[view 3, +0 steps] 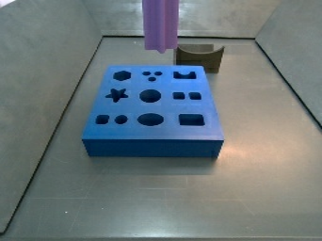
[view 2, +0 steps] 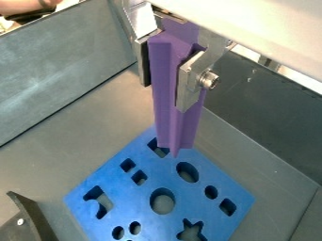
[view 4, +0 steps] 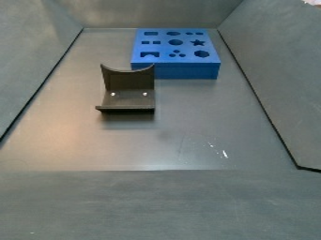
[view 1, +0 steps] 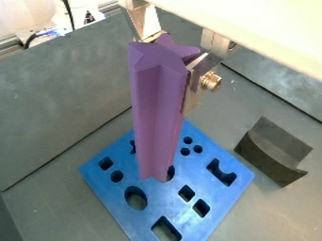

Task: Insert the star object.

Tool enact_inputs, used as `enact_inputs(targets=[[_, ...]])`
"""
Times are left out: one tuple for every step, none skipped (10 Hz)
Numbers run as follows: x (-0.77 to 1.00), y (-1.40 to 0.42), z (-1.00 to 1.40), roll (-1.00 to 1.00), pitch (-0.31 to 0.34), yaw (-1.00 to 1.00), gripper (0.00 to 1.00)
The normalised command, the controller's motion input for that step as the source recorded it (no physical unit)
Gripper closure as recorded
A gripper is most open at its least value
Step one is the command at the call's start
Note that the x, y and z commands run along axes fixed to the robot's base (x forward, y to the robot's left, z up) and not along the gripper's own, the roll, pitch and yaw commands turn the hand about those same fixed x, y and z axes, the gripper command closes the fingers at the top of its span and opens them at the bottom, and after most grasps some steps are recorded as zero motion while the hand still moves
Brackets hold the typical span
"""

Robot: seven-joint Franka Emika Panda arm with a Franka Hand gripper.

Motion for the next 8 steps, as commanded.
enact_inputs(targets=[[-0.17,0.24,-0.35,0.06,0.104,0.0,1.0],[-0.21,0.33,-0.49,0.13,0.2,0.0,1.0],[-0.48,0.35,-0.31,0.2,0.249,0.06,1.0],[-0.51,0.35,-0.25,0.25,0.247,0.01,1.0],[-0.47,0.21,-0.28,0.22,0.24,0.0,1.0],[-0.44,0.09,-0.61,0.14,0.12,-0.04,1.0],[-0.4,0.11,-0.7,0.02,0.083,-0.23,1.0],[-0.22,0.07,-0.63,0.03,0.139,-0.14,1.0]])
